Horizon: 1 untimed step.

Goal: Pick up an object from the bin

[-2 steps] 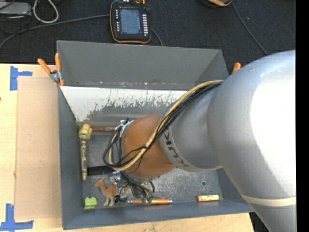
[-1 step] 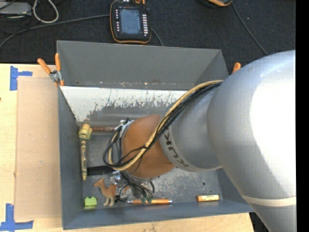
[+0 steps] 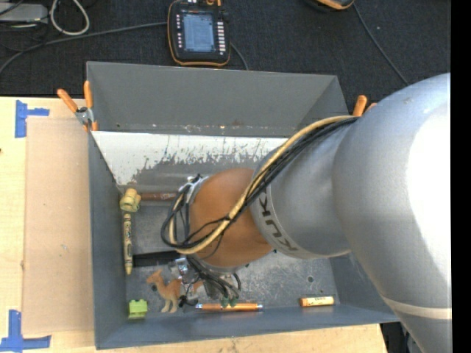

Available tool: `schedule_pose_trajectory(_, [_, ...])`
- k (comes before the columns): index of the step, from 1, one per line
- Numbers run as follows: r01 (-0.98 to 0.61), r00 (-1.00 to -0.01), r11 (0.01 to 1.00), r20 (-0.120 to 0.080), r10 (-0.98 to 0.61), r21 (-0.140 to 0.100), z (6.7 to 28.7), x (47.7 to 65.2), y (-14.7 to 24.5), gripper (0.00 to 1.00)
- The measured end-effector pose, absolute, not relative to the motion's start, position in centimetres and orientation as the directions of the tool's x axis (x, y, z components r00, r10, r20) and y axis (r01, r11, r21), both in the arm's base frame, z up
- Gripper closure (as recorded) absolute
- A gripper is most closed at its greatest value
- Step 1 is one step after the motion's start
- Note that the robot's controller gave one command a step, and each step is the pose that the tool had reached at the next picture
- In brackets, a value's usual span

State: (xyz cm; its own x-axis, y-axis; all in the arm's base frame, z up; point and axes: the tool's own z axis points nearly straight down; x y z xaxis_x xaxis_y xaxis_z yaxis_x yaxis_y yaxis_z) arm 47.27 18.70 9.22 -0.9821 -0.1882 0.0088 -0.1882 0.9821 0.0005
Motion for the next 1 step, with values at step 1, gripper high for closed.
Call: schedule_pose_trajectory(1, [-0.188, -0.982, 0.982, 0.006, -0.188, 0.001, 14.42, 47.37, 18.77, 1.00])
